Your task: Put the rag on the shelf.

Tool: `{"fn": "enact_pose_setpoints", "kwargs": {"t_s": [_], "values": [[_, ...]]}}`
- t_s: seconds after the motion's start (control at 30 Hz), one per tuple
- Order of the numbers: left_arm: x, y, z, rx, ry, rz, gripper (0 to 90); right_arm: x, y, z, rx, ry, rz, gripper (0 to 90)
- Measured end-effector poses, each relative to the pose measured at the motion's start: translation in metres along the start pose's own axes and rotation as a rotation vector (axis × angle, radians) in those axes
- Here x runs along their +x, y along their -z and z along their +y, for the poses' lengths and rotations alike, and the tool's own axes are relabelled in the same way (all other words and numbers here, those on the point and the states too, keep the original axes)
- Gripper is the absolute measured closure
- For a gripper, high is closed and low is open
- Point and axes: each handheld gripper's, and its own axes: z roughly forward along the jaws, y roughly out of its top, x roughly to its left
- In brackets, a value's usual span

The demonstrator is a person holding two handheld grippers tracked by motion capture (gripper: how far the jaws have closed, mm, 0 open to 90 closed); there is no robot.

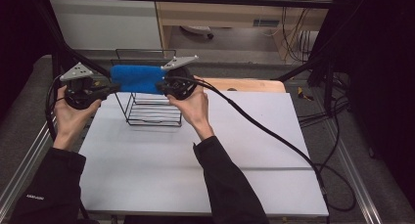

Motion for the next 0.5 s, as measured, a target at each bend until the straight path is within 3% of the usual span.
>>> {"fn": "enact_pose_setpoints", "kwargs": {"t_s": [0.13, 0.3, 0.5], "values": [[0.0, -0.005, -0.001, -0.006, 0.004, -0.003, 90.0, -0.007, -0.006, -0.009, -0.016, 0.004, -0.019, 87.7], [-0.001, -0.005, -0.002, -0.007, -0.002, -0.006, 89.9, -0.01, -0.008, -0.013, -0.037, 0.008, -0.01, 84.9], [-0.005, 0.005, -0.004, -0.006, -0.008, -0.022, 84.2, -0.002, 0.01, -0.009, -0.074, 0.037, 0.013, 75.1]]}}
